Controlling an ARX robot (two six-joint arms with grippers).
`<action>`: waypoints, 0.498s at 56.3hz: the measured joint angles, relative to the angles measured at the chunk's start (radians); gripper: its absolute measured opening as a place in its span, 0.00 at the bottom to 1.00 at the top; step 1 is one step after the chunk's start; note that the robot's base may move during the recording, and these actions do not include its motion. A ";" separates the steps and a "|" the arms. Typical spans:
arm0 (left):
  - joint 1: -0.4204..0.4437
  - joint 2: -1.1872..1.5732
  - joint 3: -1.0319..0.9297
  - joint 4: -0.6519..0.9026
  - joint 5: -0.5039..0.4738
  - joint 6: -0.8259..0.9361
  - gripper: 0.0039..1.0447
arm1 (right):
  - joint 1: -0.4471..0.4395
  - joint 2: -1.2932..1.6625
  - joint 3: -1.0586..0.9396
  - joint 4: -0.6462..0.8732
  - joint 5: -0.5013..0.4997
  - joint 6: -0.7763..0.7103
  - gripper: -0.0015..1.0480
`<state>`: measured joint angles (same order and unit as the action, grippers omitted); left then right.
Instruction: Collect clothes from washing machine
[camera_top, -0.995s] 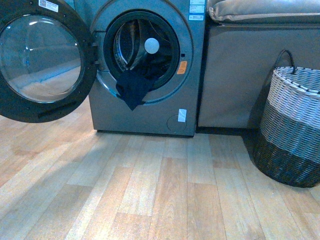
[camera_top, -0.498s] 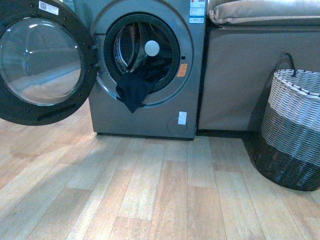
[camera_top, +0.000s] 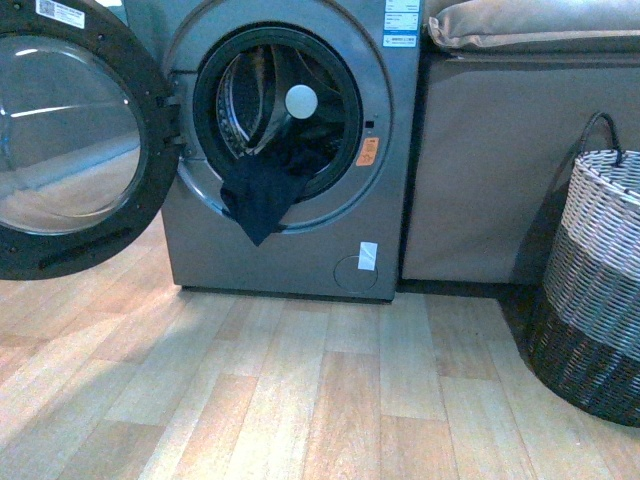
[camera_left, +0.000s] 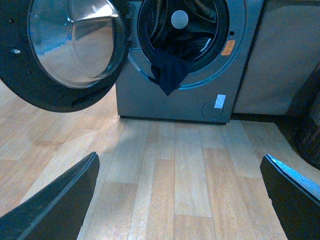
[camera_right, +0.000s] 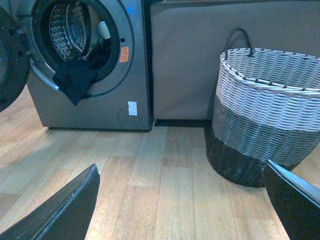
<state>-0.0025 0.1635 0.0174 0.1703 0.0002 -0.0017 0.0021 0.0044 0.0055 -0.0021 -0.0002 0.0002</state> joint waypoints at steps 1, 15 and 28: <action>0.000 0.002 0.000 0.000 0.000 0.000 0.94 | 0.000 0.000 0.000 0.000 0.000 0.000 0.93; 0.000 0.001 0.000 0.000 0.000 0.000 0.94 | 0.000 0.000 0.000 0.000 0.001 0.000 0.93; 0.000 0.001 0.000 0.000 0.000 0.000 0.94 | -0.001 0.000 0.000 0.000 0.002 0.000 0.93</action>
<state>-0.0025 0.1646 0.0174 0.1703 -0.0002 -0.0017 0.0013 0.0044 0.0055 -0.0025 0.0013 0.0002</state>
